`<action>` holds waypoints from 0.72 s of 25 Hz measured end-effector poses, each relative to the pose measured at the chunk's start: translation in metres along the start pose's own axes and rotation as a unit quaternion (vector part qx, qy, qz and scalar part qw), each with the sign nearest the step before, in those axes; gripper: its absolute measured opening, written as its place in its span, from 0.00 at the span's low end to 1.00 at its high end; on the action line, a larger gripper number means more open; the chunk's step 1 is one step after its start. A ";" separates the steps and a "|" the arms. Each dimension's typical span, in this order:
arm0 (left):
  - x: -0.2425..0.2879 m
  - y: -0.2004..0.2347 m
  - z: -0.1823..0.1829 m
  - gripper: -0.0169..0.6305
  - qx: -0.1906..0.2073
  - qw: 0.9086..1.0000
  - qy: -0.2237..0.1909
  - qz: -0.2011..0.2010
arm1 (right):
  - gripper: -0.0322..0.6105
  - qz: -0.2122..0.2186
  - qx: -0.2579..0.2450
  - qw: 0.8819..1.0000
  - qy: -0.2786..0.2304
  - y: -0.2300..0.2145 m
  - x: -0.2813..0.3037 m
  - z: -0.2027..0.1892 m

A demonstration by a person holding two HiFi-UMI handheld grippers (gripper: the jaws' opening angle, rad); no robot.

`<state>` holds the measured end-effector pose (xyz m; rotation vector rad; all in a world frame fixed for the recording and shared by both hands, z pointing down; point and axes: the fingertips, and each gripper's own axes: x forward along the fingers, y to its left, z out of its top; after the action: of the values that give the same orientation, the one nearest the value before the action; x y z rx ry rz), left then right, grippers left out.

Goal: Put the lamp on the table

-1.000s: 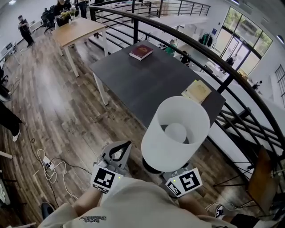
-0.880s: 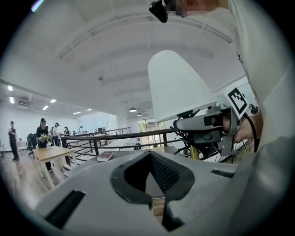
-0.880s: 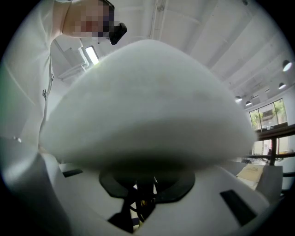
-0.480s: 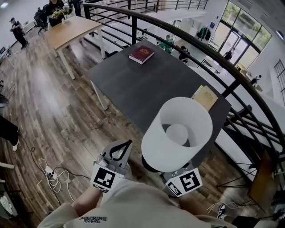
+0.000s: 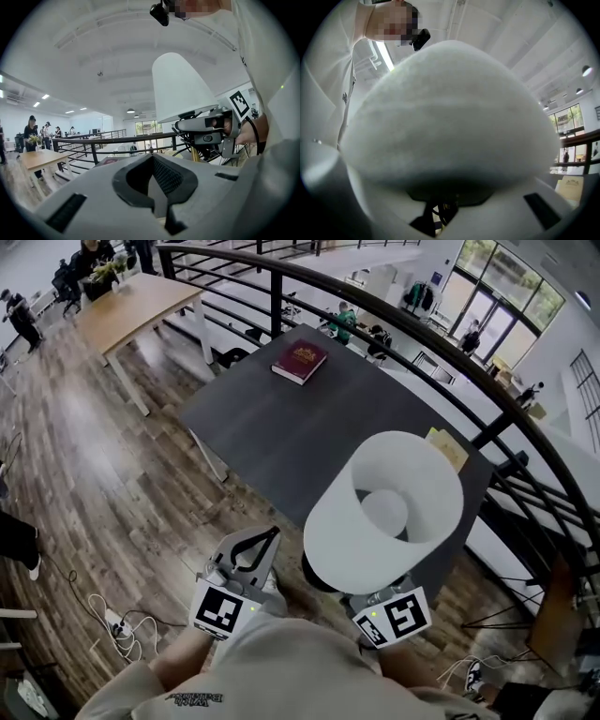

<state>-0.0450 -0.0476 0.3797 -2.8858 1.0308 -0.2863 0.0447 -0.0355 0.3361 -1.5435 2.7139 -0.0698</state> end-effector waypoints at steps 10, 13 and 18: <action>0.010 0.076 0.017 0.03 0.023 0.999 -0.029 -0.021 | 0.18 -0.024 -0.006 1.000 -0.019 0.001 0.072 0.022; 0.011 0.092 0.020 0.03 0.035 0.999 -0.038 -0.017 | 0.18 -0.022 -0.007 1.000 -0.015 0.001 0.089 0.021; 0.017 0.099 0.015 0.03 0.028 0.999 -0.033 -0.013 | 0.18 -0.009 -0.007 1.000 -0.003 -0.002 0.104 0.019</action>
<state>-0.0907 -0.1352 0.3560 -2.8392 0.9607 -0.2170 -0.0058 -0.1263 0.3178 -1.5696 2.7019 -0.0477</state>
